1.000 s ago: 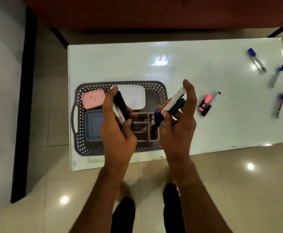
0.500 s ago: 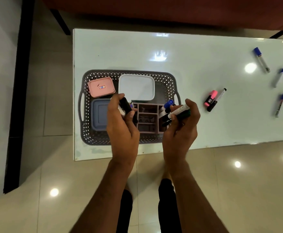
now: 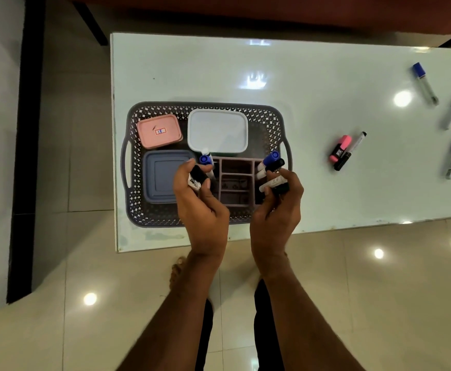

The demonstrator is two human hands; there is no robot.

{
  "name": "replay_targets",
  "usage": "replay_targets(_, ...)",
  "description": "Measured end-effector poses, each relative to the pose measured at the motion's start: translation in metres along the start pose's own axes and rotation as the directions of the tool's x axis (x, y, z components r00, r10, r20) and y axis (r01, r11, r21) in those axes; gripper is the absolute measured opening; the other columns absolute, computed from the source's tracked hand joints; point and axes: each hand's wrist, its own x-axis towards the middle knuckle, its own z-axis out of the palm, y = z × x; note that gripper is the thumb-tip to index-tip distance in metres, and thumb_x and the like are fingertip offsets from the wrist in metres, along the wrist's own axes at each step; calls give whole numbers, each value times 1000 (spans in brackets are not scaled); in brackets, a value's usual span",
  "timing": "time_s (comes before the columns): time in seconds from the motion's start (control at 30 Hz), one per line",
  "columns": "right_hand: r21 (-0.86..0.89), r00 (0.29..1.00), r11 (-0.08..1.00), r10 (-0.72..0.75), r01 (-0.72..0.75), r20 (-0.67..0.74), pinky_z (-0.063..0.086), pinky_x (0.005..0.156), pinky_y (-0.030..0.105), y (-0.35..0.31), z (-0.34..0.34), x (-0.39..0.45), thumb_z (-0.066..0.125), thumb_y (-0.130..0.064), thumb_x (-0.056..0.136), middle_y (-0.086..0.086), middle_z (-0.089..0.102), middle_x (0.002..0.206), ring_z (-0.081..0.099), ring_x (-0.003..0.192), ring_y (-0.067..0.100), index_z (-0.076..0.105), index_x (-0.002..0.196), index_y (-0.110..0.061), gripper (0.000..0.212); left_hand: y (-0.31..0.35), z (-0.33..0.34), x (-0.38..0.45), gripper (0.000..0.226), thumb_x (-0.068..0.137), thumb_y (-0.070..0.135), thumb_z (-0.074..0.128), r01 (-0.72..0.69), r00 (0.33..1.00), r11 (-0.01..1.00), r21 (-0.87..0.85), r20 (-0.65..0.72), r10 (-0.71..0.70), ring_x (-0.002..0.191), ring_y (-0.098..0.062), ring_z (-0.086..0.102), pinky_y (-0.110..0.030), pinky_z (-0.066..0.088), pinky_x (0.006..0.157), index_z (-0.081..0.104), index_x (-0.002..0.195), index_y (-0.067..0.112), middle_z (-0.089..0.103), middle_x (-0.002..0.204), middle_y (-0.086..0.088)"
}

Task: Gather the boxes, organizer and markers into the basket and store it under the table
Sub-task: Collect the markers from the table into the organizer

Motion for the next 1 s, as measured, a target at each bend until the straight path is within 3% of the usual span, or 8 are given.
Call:
replay_targets(0.1, 3, 1000, 1000, 5, -5, -3, 47, 89, 3, 1, 1, 0, 53, 10, 98, 7, 62, 120, 61, 109, -3, 44, 130, -17, 42, -8, 5, -2, 45, 96, -19, 49, 28, 1000, 1000, -7, -10, -28, 118, -26, 64, -30, 54, 104, 45, 135, 3, 55, 131, -12)
replay_targets(0.17, -2, 1000, 1000, 5, -5, 2, 47, 88, 3, 3, 2, 0, 53, 9, 98, 13, 64, 120, 65, 106, 7, 43, 130, -18, 42, -11, 8, -3, 42, 94, -22, 50, 63, 998, 998, -23, -2, -63, 115, -19, 63, -24, 51, 103, 48, 130, -1, 58, 122, -21)
replay_targets(0.23, -1, 1000, 1000, 15, -15, 16, 48, 89, 4, 4, 2, -1, 53, 9, 99, 15, 65, 120, 66, 106, 13, 43, 130, -18, 42, -14, 8, -6, 38, 92, -24, 52, 100, 995, 995, 3, 19, -100, 112, -8, 60, -19, 48, 101, 51, 125, -4, 58, 116, -18)
replay_targets(0.37, -51, 1000, 999, -3, 4, 24, 45, 90, 4, 7, 3, -1, 54, 5, 99, 17, 65, 115, 63, 106, 13, 53, 125, -6, 28, -21, 5, -18, 34, 92, -16, 61, 126, 988, 990, 56, 85, -130, 115, -27, 64, -29, 54, 100, 53, 125, -10, 61, 121, -22)
replay_targets(0.47, -100, 1000, 995, -7, 10, 24, 45, 90, 4, 11, 5, -1, 54, 2, 100, 18, 66, 110, 64, 101, 18, 62, 117, 6, 19, -19, 5, -19, 40, 93, -13, 63, 154, 983, 986, 58, 96, -159, 121, -22, 62, -21, 49, 105, 52, 132, -7, 60, 128, -14)
replay_targets(0.67, -127, 1000, 992, 1, 2, 30, 47, 95, 7, 8, 5, -2, 57, 0, 99, 18, 67, 113, 65, 106, 21, 63, 119, 7, 22, -23, 9, -20, 30, 96, -11, 61, 129, 986, 985, 114, 93, -139, 117, -25, 63, -19, 48, 104, 56, 126, -13, 64, 121, -22)
replay_targets(0.83, -140, 1000, 990, 6, -2, 27, 48, 97, 10, 8, 8, 1, 60, 3, 97, 18, 67, 116, 65, 110, 22, 62, 124, 6, 27, -21, 11, -20, 30, 98, -11, 57, 140, 984, 980, 138, 90, -154, 119, -30, 63, -27, 53, 103, 55, 128, -12, 62, 124, -23)
replay_targets(1.0, -123, 1000, 992, 13, -11, 18, 45, 97, 5, 9, 7, 3, 61, 8, 96, 17, 67, 119, 64, 113, 17, 60, 128, 6, 32, -18, 14, -18, 31, 99, -11, 56, 152, 983, 977, 146, 80, -165, 118, -30, 62, -18, 49, 103, 53, 129, -13, 60, 125, -24)
